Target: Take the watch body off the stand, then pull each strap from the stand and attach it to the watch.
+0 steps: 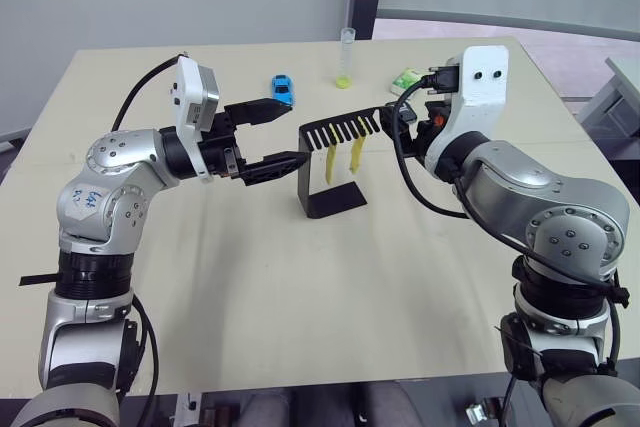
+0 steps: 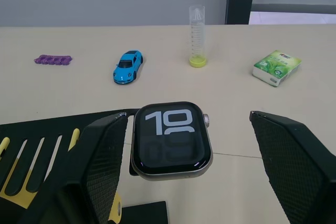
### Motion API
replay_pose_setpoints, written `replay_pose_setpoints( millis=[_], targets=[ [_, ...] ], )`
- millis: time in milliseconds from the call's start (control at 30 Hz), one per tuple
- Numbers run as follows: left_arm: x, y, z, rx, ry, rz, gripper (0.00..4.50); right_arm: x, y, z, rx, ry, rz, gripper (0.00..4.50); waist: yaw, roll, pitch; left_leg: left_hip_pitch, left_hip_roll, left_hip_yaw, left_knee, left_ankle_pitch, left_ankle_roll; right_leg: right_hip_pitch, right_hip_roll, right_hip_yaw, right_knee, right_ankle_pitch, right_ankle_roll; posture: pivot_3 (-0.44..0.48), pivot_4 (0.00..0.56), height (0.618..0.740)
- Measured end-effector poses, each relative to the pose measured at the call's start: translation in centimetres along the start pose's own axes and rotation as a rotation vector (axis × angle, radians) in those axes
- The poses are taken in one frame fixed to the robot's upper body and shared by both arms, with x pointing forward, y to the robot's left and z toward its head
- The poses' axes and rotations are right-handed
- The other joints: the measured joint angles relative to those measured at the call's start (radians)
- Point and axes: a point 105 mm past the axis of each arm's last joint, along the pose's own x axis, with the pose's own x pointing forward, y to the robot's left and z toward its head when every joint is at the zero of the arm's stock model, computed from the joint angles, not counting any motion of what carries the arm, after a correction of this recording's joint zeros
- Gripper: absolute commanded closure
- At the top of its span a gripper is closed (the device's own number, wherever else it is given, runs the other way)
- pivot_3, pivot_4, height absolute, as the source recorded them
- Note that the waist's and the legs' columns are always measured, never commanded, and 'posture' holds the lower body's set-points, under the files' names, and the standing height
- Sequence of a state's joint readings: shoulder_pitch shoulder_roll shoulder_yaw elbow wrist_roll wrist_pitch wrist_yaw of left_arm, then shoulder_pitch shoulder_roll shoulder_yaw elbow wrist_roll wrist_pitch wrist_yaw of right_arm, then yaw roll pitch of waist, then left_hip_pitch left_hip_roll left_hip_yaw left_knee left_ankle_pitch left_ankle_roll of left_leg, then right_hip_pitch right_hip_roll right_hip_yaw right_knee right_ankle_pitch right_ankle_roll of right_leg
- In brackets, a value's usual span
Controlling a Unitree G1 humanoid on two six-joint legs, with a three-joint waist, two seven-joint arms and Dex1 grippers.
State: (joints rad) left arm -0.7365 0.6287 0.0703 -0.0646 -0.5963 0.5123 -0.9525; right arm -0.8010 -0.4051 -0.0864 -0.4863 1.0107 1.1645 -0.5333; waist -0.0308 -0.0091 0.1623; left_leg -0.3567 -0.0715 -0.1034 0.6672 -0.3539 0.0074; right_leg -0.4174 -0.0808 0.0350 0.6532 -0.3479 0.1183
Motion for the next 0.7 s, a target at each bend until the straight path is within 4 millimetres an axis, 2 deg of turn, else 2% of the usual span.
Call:
replay_pose_setpoints(
  millis=[133,233,700],
  targets=[
    [0.0,0.0,0.02,0.002,-0.001,0.0,0.0,0.1,0.15,-0.22,-0.005,0.009,0.008,0.56,0.0,0.0,0.0,0.0,0.0,0.0,0.0,0.0,0.0,0.0,0.0,0.0,0.0,0.0,0.0,0.0,0.15,0.74],
    [0.0,0.01,0.02,0.002,-0.001,0.0,0.0,0.17,0.27,-0.26,0.0,0.008,0.013,1.33,0.0,0.0,0.0,0.0,0.0,0.0,0.0,0.0,0.0,0.0,0.0,0.0,0.0,0.0,0.0,0.0,0.15,0.74],
    [-0.02,0.01,-0.03,0.001,0.0,0.002,0.0,0.32,0.3,-0.46,-0.002,0.018,0.024,1.33,0.0,0.0,0.0,0.0,0.0,0.0,0.0,0.0,0.0,-0.001,0.0,0.0,0.001,0.0,0.0,0.0,0.15,0.74]
  ],
)
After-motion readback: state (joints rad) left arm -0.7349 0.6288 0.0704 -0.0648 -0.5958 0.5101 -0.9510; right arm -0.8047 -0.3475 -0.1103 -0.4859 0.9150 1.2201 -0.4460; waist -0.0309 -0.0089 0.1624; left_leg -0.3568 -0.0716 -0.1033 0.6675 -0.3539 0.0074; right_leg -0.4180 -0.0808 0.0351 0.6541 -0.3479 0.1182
